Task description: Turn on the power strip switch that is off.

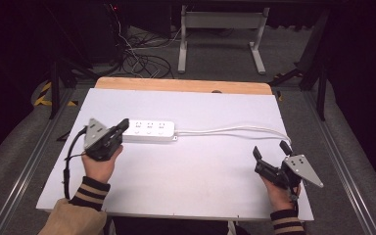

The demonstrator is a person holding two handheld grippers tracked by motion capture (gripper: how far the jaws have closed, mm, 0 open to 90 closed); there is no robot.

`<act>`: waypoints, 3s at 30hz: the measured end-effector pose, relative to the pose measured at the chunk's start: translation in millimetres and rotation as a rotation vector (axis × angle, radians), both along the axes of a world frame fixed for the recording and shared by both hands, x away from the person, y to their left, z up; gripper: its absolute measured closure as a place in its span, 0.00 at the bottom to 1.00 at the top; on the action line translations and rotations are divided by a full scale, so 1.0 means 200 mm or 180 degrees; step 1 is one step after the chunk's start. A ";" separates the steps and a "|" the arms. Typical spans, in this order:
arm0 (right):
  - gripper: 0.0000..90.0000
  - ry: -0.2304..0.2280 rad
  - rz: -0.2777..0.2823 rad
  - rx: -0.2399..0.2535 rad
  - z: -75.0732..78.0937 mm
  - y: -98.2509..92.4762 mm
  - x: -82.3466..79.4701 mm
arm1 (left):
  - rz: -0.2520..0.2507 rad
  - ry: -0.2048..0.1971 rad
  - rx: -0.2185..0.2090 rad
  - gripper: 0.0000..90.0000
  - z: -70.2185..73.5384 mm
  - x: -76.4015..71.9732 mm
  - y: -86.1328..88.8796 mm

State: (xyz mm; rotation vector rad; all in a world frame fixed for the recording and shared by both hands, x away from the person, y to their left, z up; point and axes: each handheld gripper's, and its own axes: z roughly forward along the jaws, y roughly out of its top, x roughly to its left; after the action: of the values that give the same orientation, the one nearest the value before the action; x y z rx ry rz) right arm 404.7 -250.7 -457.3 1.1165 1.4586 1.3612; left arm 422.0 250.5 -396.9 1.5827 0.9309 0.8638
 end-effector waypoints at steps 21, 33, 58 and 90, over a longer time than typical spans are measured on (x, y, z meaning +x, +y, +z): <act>0.11 -0.0006 0.0003 -0.0019 0.00 0.01 0.01 | 0.0867 -0.0741 -0.0500 1.00 -0.11 -0.30 0.37; 0.12 -0.0015 -0.0004 -0.0025 0.00 0.01 0.01 | 0.0793 -0.0799 -0.0353 0.87 -0.13 -0.28 0.37; 0.12 -0.0034 0.0006 -0.0015 0.00 0.01 0.00 | 0.0845 -0.0820 -0.0263 0.00 -0.17 -0.19 0.34; 0.05 -0.0134 0.0076 -0.0040 0.02 0.03 -0.02 | 0.0816 -0.0675 -0.0309 0.00 -0.17 -0.19 0.34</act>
State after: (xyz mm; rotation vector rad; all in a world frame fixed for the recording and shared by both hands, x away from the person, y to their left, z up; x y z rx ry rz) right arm 400.4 -245.3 -454.0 1.0592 1.4526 1.3822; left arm 383.9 319.3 -431.1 1.2779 1.0191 1.1246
